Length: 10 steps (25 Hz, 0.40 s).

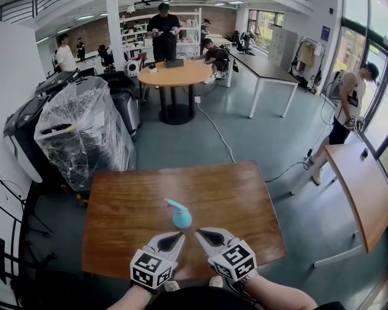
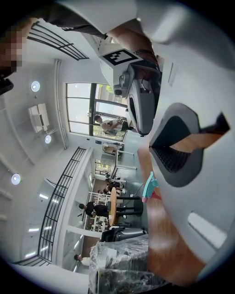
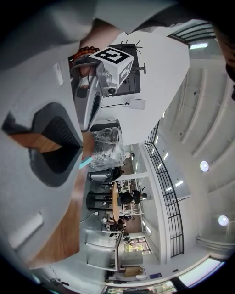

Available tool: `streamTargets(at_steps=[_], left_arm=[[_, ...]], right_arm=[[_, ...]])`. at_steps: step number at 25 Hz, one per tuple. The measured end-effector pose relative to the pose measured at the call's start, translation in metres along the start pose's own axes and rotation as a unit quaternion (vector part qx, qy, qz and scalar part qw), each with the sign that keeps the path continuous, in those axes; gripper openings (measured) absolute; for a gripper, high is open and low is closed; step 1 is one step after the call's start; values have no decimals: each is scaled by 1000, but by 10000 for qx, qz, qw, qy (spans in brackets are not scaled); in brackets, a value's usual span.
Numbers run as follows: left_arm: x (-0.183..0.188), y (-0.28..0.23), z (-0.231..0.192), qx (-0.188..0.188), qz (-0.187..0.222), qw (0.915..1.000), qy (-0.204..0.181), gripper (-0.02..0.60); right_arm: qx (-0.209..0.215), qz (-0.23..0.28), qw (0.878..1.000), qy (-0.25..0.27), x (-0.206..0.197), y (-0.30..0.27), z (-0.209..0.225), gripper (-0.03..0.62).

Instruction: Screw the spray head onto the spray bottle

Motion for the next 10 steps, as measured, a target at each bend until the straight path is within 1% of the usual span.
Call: streamTargets(at_steps=[10], left_arm=[[5,0,-2,-7,-29,10000,-20,17]], right_arm=[[-3,-3,10000,20,6,-1,-1,-9]])
Point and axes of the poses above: the fingertips, and each gripper's own axes: y backward along the fingers, z to its right, x out of its top, the point moved 5 cm from there along y, backward along the fingers, and after that the axes turned 3 degrees about y, right-handed, at the moved point
